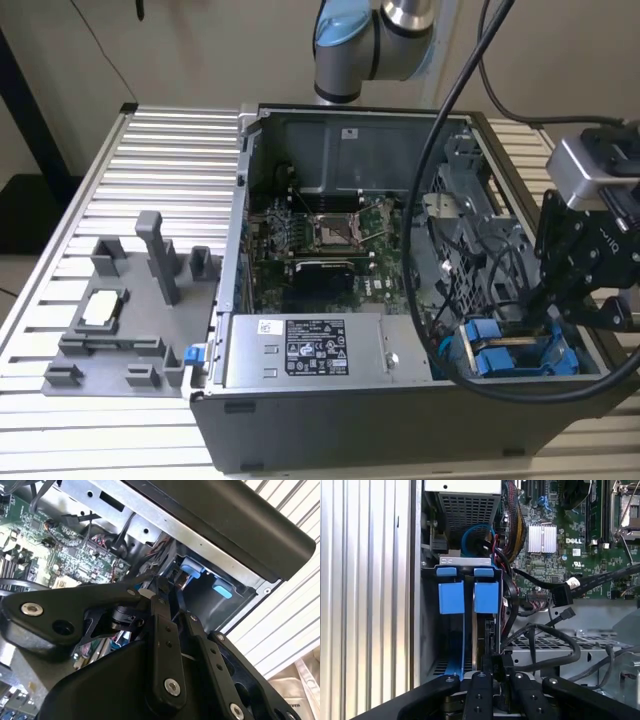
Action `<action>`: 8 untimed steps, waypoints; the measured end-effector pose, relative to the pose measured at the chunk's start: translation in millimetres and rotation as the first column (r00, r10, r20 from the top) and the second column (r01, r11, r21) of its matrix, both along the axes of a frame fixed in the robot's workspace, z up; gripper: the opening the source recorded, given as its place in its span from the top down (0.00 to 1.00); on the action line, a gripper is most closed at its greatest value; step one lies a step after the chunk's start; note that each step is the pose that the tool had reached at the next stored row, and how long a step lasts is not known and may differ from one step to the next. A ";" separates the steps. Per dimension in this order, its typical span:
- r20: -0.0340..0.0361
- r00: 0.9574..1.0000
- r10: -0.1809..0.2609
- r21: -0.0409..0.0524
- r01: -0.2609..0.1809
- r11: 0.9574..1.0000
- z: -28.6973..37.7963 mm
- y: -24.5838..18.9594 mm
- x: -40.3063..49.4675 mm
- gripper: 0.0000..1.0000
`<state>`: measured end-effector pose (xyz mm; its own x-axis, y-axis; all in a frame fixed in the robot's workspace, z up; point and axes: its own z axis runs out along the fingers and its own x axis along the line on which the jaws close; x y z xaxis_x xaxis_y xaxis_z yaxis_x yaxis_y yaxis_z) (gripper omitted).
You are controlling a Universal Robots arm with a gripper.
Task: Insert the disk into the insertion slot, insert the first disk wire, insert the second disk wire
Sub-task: 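Insert the first disk wire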
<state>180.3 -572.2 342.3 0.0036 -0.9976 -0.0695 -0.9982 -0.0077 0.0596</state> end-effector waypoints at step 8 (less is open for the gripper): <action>0.000 1.000 0.000 0.006 0.000 1.000 -2.8 -0.1 0.6 0.81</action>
<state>180.8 -572.3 339.5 0.0035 -0.9971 -0.0758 -0.9982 -0.0080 0.0598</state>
